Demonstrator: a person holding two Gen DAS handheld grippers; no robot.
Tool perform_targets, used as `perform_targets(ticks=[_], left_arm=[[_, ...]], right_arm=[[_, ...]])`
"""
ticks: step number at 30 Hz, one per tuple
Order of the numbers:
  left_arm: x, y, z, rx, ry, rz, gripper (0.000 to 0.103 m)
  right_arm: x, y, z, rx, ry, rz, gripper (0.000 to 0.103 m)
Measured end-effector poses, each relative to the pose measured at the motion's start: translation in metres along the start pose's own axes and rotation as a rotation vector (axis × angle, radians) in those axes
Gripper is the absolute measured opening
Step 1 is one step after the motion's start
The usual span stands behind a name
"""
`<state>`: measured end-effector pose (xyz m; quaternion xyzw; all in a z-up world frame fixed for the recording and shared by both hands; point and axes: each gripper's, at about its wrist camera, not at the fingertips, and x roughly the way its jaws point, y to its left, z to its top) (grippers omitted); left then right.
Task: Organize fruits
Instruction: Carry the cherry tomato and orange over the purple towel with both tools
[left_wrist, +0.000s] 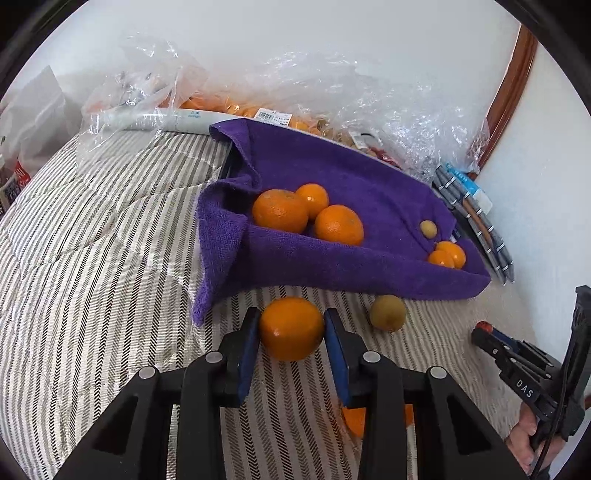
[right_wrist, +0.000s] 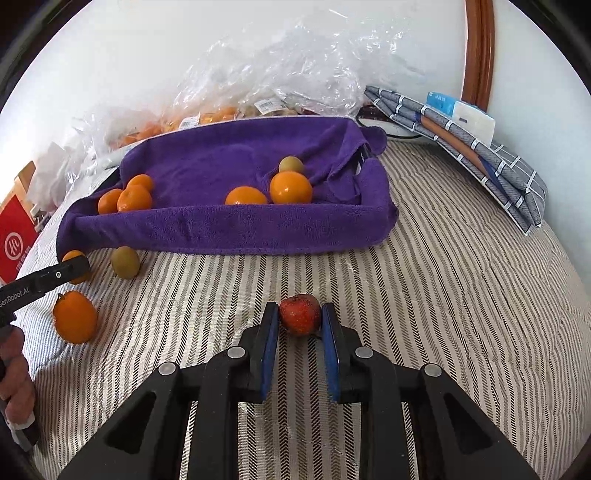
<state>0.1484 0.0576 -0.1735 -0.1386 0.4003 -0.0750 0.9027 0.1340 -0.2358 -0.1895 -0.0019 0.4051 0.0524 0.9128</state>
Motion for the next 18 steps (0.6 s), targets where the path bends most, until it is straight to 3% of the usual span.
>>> perform_targets(ticks=[11,18], left_arm=[[-0.020,0.007,0.003,-0.046,-0.106,-0.045,0.033],[-0.026,0.000,0.003,-0.008,-0.137,-0.044,0.033]], right_arm=[[-0.013,-0.009,-0.001,0.043,-0.068,0.091,0.023],[-0.016,-0.009,0.000,0.042,-0.081,0.101,0.023]])
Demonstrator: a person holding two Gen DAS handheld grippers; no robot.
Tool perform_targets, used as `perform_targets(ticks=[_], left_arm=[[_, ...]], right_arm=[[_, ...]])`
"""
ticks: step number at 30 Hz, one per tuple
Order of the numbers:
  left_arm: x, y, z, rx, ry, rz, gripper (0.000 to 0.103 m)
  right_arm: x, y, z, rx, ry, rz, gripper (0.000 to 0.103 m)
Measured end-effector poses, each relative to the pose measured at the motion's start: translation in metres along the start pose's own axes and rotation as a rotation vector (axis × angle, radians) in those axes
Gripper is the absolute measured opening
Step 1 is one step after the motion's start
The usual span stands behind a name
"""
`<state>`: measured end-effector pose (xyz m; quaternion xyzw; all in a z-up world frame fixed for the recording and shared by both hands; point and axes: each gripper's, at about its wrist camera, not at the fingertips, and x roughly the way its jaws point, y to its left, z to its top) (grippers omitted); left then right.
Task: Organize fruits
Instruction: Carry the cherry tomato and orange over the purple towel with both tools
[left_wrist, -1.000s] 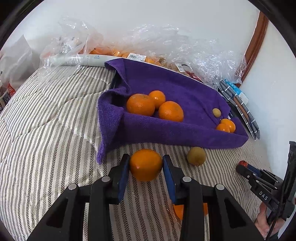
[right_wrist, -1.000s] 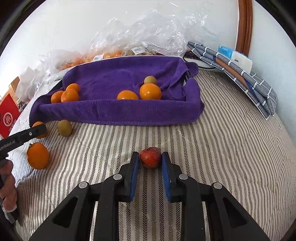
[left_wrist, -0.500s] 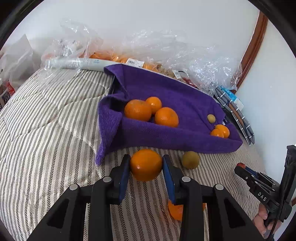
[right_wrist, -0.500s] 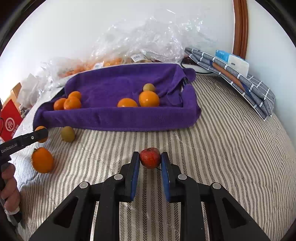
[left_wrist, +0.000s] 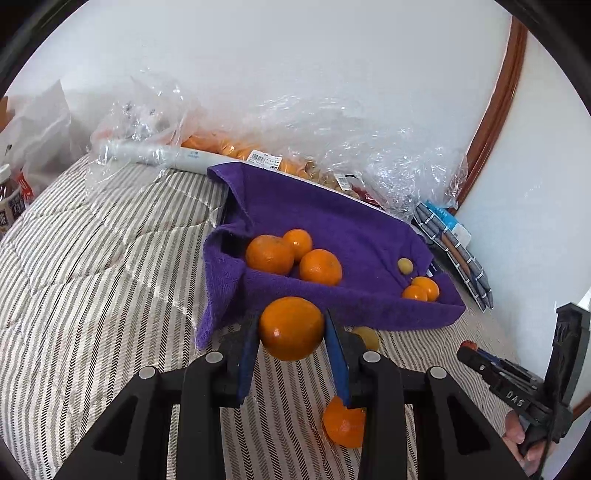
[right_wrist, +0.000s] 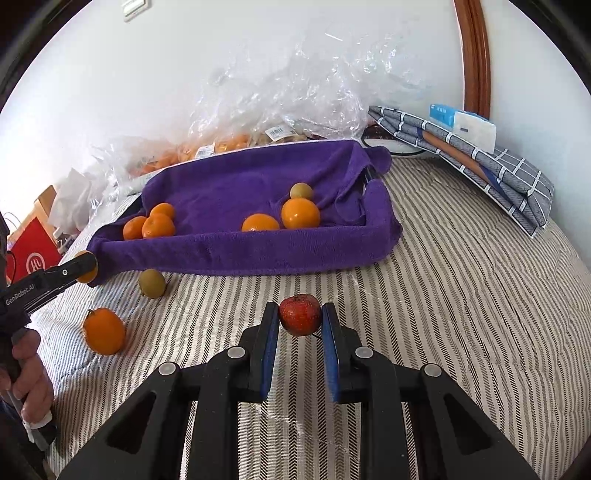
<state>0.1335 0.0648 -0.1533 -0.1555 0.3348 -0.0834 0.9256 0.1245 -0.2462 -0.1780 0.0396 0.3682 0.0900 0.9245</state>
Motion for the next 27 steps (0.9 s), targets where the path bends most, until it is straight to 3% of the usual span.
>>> perform_targets(ticks=[6,14,22,27], left_arm=[[-0.008,-0.003,0.012,-0.024,-0.016,-0.016,0.033],[0.005,-0.017,0.059,-0.023,-0.061,0.017,0.033],[0.060,-0.016,0.102,-0.033,-0.007,0.068,0.033],[0.095,-0.011,0.111,-0.033,0.055,0.110,0.033]], right_arm=[[-0.015,0.000,0.023,-0.011,-0.043,0.040,0.023],[-0.025,-0.002,0.084,-0.057,-0.147,0.023,0.023],[0.009,-0.015,0.129,-0.059,-0.167,0.003,0.023],[0.046,-0.020,0.139,-0.063,-0.115,0.012,0.023]])
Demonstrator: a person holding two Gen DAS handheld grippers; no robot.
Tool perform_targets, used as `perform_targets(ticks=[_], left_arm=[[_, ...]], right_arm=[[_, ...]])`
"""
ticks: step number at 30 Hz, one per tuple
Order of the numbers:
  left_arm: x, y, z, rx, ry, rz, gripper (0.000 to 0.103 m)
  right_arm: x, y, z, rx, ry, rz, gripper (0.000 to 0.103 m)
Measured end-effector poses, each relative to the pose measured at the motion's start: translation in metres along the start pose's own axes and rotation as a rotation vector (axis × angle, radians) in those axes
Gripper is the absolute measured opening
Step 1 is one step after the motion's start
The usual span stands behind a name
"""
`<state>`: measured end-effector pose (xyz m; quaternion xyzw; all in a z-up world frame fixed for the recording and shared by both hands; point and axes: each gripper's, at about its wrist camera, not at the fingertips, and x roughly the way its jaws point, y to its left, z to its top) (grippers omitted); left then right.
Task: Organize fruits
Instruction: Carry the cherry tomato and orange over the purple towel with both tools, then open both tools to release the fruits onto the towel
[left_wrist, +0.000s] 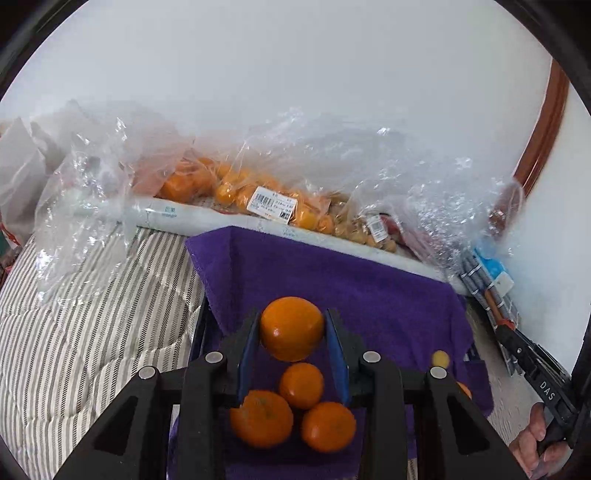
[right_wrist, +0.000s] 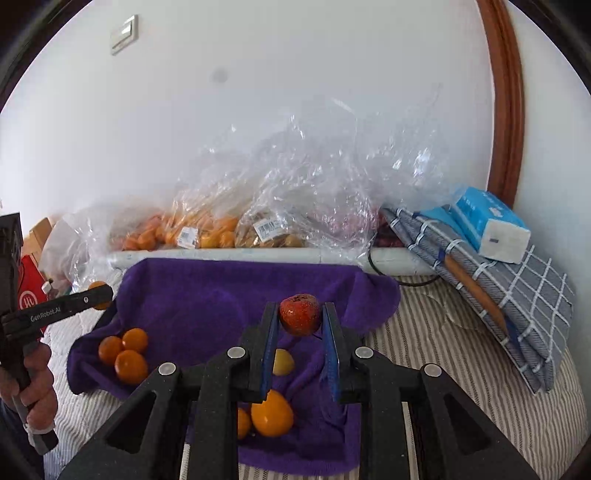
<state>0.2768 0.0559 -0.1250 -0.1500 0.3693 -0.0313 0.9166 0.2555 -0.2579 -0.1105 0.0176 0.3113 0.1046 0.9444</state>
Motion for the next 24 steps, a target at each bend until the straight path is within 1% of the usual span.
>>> perform_targets(ticks=[3,5,9,13,17,19,22,24], left_arm=[[0.017,0.002,0.001,-0.005,0.038,0.028,0.033],[0.023,0.004,-0.001,-0.004,0.050,0.039,0.033],[0.029,0.006,-0.005,0.014,0.071,0.083,0.033],[0.033,0.008,-0.006,0.006,0.092,0.070,0.033],[0.038,0.008,-0.007,0.017,0.093,0.088,0.033],[0.041,0.009,-0.008,0.018,0.098,0.091,0.033],[0.044,0.010,-0.010,0.011,0.107,0.087,0.033],[0.046,0.009,-0.011,0.017,0.112,0.084,0.033]], right_arm=[[0.022,-0.005,-0.007,0.006,0.044,-0.009,0.023],[0.033,-0.009,-0.015,0.022,0.077,0.004,0.023],[0.045,-0.011,-0.026,0.010,0.129,0.007,0.023],[0.048,-0.016,-0.030,0.036,0.149,0.031,0.023],[0.053,-0.018,-0.034,0.052,0.158,0.030,0.023],[0.054,-0.019,-0.034,0.061,0.172,0.042,0.023],[0.052,-0.017,-0.035,0.064,0.166,0.058,0.023],[0.052,-0.014,-0.035,0.052,0.166,0.054,0.023]])
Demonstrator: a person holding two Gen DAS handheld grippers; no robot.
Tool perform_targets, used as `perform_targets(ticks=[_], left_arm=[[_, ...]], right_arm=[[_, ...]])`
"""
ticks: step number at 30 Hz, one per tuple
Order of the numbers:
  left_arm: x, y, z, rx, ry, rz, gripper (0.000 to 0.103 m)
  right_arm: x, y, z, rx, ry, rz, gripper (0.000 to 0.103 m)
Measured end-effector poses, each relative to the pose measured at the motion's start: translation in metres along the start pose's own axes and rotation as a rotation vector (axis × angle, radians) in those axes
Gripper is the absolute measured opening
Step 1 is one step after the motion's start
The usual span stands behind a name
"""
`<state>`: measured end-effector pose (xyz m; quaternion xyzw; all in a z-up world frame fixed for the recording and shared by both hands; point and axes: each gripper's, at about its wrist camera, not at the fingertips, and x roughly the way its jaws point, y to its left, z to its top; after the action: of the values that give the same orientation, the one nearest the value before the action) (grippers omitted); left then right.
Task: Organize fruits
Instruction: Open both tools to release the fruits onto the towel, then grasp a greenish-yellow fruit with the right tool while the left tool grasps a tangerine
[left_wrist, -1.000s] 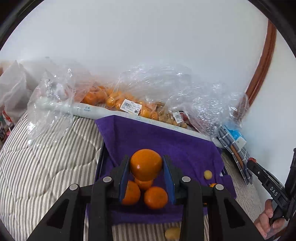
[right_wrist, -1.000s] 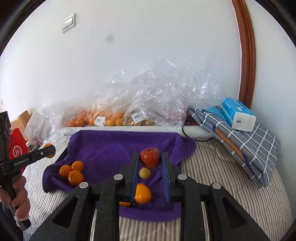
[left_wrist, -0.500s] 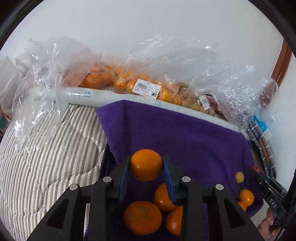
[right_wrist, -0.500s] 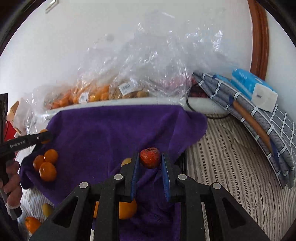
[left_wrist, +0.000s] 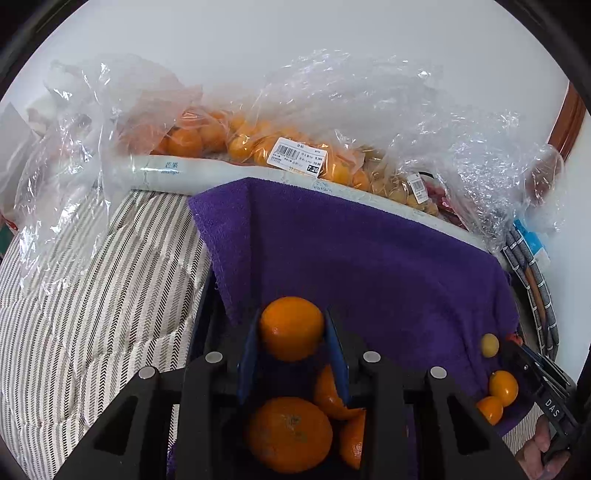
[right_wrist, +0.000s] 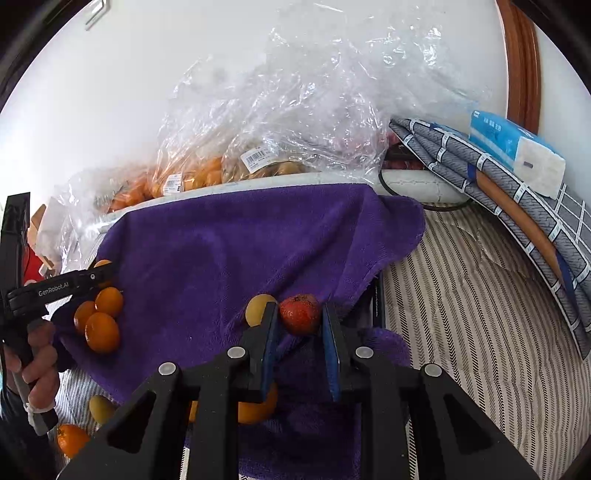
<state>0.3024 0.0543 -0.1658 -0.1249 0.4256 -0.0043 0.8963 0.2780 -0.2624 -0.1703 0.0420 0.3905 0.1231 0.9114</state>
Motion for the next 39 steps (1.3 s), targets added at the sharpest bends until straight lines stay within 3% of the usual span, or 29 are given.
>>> perform_targets(ticks=[4,6,8,10,15,18,26,30,32,33,39], left_arm=[[-0.001,-0.003,-0.001,0.013,0.005,-0.027,0.034],[-0.007,-0.004,0.000,0.016,-0.003,-0.036,0.037],[-0.018,-0.005,0.002,0.026,-0.019,-0.051,0.046],[-0.032,-0.005,0.001,0.034,-0.037,-0.072,0.047],[-0.070,0.008,-0.011,0.043,-0.061,-0.089,0.050],[-0.094,0.022,-0.024,0.054,-0.074,-0.061,0.050],[-0.135,0.079,-0.056,0.024,-0.093,-0.002,0.050],[-0.139,0.102,-0.068,-0.012,-0.079,-0.011,0.050],[-0.137,0.107,-0.072,-0.017,-0.071,-0.013,0.050],[-0.136,0.107,-0.075,-0.016,-0.069,-0.016,0.050],[-0.131,0.083,-0.093,0.044,-0.046,-0.067,0.050]], right_arm=[[0.000,0.009,-0.002,-0.044,0.003,-0.005,0.024],[-0.002,0.015,-0.003,-0.073,-0.010,-0.021,0.031],[-0.011,0.022,-0.005,-0.093,-0.054,-0.033,0.045],[-0.022,0.030,-0.005,-0.103,-0.084,-0.052,0.048],[-0.066,0.068,-0.024,-0.112,-0.083,-0.049,0.048],[-0.080,0.095,-0.043,-0.127,-0.058,-0.012,0.048],[-0.050,0.153,-0.073,-0.160,0.050,0.114,0.041],[-0.028,0.166,-0.078,-0.161,0.107,0.113,0.039],[-0.019,0.169,-0.081,-0.173,0.123,0.106,0.028],[-0.017,0.169,-0.083,-0.178,0.125,0.099,0.028],[-0.052,0.153,-0.084,-0.165,0.032,0.086,0.028]])
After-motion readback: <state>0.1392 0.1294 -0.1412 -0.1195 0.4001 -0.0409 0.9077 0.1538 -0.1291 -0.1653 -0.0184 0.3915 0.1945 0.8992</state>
